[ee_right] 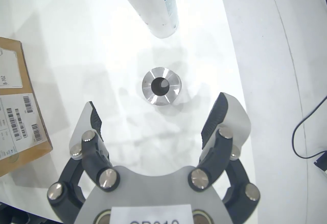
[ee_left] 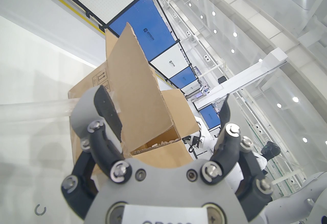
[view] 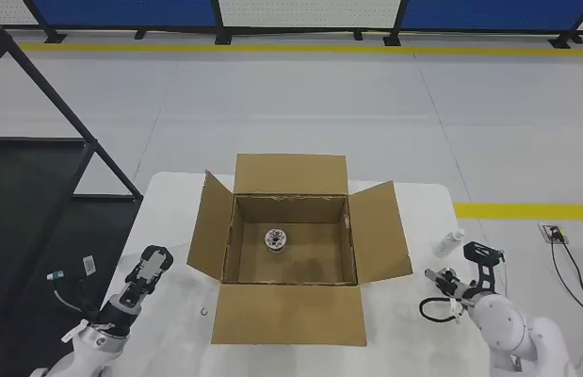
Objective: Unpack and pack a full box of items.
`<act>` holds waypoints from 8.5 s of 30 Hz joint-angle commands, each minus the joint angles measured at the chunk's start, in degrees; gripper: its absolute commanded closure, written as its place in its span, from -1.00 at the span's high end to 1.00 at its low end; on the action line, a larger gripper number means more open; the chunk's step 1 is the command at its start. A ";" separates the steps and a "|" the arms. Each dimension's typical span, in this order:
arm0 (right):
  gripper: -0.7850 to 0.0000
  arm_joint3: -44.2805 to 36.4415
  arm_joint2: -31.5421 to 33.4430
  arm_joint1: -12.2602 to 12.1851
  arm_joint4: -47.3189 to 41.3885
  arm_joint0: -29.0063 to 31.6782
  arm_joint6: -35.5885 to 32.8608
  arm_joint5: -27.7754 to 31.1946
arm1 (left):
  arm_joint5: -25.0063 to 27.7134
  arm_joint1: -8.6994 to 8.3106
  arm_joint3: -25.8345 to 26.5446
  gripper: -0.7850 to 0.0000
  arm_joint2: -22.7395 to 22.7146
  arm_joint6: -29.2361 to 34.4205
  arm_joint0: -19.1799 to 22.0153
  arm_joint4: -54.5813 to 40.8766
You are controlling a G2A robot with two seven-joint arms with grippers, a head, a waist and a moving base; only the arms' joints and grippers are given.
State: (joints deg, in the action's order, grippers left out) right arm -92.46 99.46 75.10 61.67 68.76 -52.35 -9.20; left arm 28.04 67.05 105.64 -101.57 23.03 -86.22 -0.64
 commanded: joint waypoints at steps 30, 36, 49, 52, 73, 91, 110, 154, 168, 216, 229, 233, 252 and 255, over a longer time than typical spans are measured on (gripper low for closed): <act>-1.00 -28.59 -2.51 -0.50 1.52 5.60 9.61 -5.06 | 0.00 0.00 0.00 1.00 0.00 0.00 0.00 0.00; -1.00 -39.13 -7.70 -0.72 1.77 3.82 8.02 0.78 | 0.00 0.00 0.00 1.00 0.00 0.00 0.00 0.00; -1.00 -21.05 -33.53 0.92 0.66 -24.47 -7.43 8.39 | 0.00 0.00 0.00 1.00 0.00 0.00 0.00 0.00; -1.00 -12.00 -39.13 2.13 -1.06 -31.58 -10.66 7.84 | 0.00 0.00 0.00 1.00 0.00 0.00 0.00 0.00; -1.00 29.65 -58.43 10.47 -8.81 -47.45 -6.46 4.34 | 0.00 0.00 0.00 1.00 0.00 0.00 0.00 0.00; -0.79 50.67 -62.48 16.55 -11.65 -53.03 2.36 4.12 | 0.00 0.00 0.00 1.00 0.00 0.00 0.00 0.00; -0.15 55.80 -62.21 19.14 -10.70 -54.32 3.87 4.60 | 0.00 0.00 0.00 1.00 0.00 0.00 0.00 0.00; 1.00 -22.07 -0.52 4.00 14.06 -2.62 -2.33 -6.29 | 0.00 0.00 0.00 1.00 0.00 0.00 0.00 0.00; 1.00 4.20 -0.28 3.27 8.56 -10.27 3.29 -1.43 | 0.00 0.00 0.00 1.00 0.00 0.00 0.00 0.00; -1.00 -29.85 -26.29 2.61 -2.94 -12.62 -0.12 17.88 | 0.00 0.00 0.00 1.00 0.00 0.00 0.00 0.00; -1.00 -4.25 -41.65 4.73 -6.18 -29.78 -9.35 17.11 | 0.00 0.00 0.00 1.00 0.00 0.00 0.00 0.00; -1.00 2.26 -45.29 5.67 -5.39 -32.21 -7.11 15.57 | 0.00 0.00 0.00 1.00 0.00 0.00 0.00 0.00; -1.00 18.68 -52.44 8.60 -0.64 -38.01 -5.18 10.62 | 0.00 0.00 0.00 1.00 0.00 0.00 0.00 0.00; -1.00 21.20 -52.87 9.10 -1.12 -38.58 -3.61 10.50 | 0.00 0.00 0.00 1.00 0.00 0.00 0.00 0.00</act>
State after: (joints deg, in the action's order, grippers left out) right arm -72.35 46.64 84.05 60.89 30.43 -56.61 1.23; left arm 28.04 67.05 105.64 -101.57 23.03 -86.22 -0.64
